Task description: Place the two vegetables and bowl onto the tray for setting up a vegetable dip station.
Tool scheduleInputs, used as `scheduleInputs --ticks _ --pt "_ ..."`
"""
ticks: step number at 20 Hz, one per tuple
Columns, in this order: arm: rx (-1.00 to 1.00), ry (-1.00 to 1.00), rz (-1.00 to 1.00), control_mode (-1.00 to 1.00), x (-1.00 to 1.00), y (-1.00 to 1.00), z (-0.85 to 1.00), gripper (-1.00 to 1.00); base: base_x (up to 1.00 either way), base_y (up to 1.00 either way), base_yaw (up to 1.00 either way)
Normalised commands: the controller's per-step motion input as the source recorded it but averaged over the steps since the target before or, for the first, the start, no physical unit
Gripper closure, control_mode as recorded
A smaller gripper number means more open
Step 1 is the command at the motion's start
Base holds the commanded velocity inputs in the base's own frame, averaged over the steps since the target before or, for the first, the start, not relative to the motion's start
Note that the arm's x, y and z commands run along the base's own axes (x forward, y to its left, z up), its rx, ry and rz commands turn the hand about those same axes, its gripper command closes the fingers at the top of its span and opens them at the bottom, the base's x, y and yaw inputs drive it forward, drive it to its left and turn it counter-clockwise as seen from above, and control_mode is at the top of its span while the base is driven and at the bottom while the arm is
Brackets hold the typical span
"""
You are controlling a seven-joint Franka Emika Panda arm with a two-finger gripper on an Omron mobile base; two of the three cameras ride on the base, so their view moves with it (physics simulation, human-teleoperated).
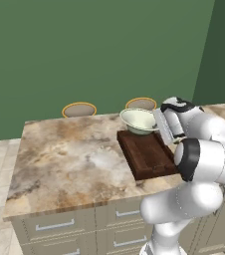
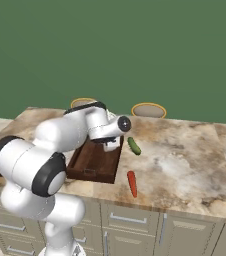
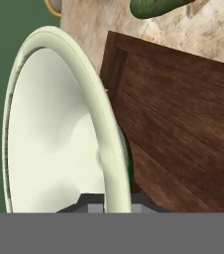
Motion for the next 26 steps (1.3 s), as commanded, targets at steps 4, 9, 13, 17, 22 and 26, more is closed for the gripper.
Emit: scheduleInputs --ticks 4,9,13,17,22,26 --pt "0.00 0.00 0.00 -1.00 0.00 -0.01 -0.30 1.00 0.00 0.00 0.00" --pt "0.00 0.00 0.00 -1.00 0.00 0.00 -0.43 1.00 0.00 0.00 0.00" --pt "0.00 0.00 0.00 -1.00 0.00 0.00 -0.36 1.00 0.00 0.00 0.00" --pt "0.00 0.00 0.00 -1.00 0.00 -0.01 -0.17 1.00 0.00 0.00 0.00" --pt "0.00 -0.01 0.00 -1.00 0.07 0.00 -0.08 1.00 0.00 0.00 0.00" --pt "0.00 -0.03 0.00 -1.00 0.07 0.00 -0.07 1.00 0.00 0.00 0.00"
